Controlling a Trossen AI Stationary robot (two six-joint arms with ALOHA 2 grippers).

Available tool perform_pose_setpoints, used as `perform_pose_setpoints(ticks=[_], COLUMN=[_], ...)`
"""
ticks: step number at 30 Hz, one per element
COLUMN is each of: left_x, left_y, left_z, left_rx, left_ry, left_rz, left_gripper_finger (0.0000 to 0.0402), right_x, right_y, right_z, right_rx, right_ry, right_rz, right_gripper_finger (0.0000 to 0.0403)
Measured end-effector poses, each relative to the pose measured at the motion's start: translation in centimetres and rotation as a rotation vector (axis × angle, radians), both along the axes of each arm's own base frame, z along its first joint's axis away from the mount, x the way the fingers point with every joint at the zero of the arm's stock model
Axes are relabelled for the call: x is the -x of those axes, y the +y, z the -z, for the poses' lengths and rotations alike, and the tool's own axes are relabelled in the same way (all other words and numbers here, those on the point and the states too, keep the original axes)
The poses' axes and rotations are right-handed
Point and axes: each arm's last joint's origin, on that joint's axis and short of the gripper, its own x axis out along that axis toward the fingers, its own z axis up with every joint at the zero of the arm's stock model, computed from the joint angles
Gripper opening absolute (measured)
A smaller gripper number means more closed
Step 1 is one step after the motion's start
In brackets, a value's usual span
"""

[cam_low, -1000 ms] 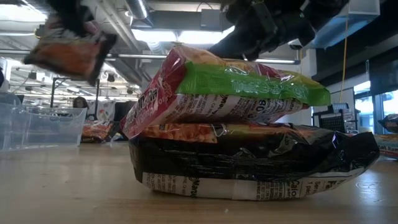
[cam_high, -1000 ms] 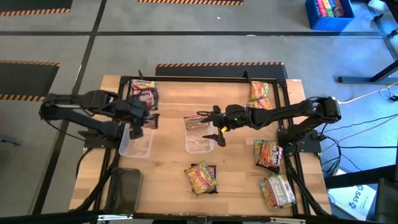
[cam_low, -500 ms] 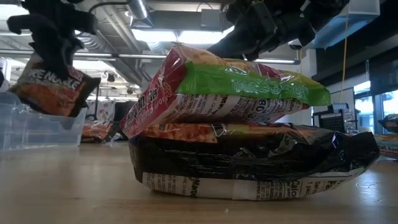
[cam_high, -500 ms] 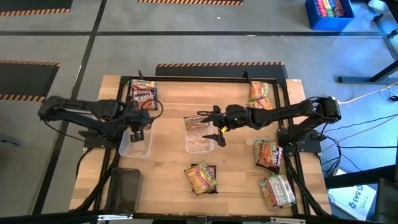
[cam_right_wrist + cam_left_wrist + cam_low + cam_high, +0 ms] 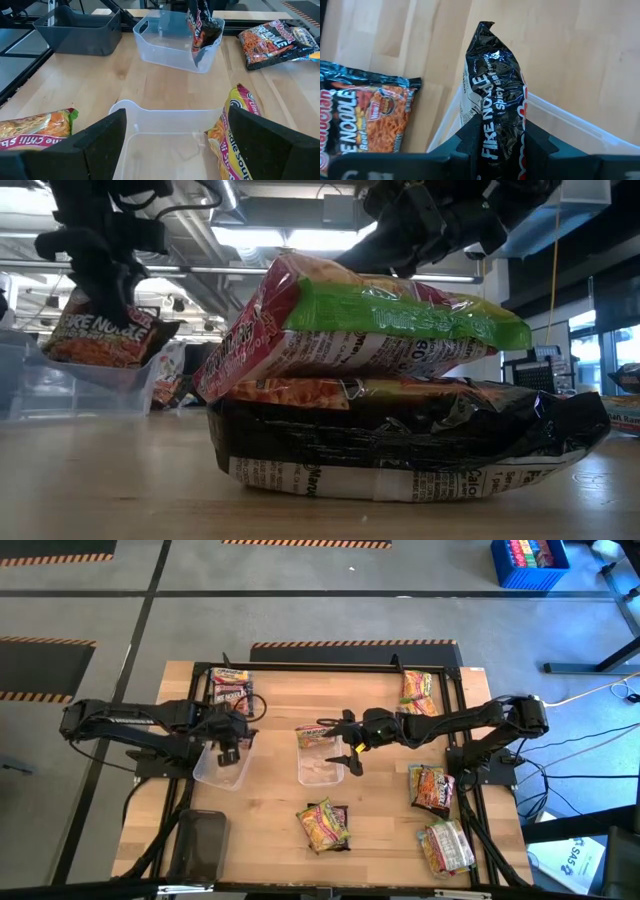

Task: Sort Maruchan noodles
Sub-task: Put the black noodle pack into the left transparent bin

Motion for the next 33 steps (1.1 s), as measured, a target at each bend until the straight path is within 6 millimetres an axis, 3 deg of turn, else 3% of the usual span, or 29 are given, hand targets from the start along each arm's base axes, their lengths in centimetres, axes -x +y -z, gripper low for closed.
perform_pose_setpoints(ticks=[14,20,25,33], left_x=[0.4,0.5,0.3,0.1], left_y=[1.9,3.0,3.1,3.1], left_z=[-0.1,-0.1,-0.2,-0.3], left_rx=[-0.061,-0.009,0.018,-0.078], left_ry=[-0.009,-0.049,-0.054,-0.018], left_rz=[-0.213,-0.337,-0.221,-0.036], left_gripper_finger=[0.0092,0.0092,0.0092,0.0092], right_x=[0.0,0.0,0.0,0.0], right_y=[0.0,0.0,0.0,0.0], right_z=[0.0,0.0,0.0,0.1], right_rx=[0.000,0.002,0.003,0.005], right_ry=[0.000,0.000,0.001,0.007], right_rz=[0.000,-0.001,-0.001,-0.003], right_gripper_finger=[0.0331,0.0331,0.0331,0.0331])
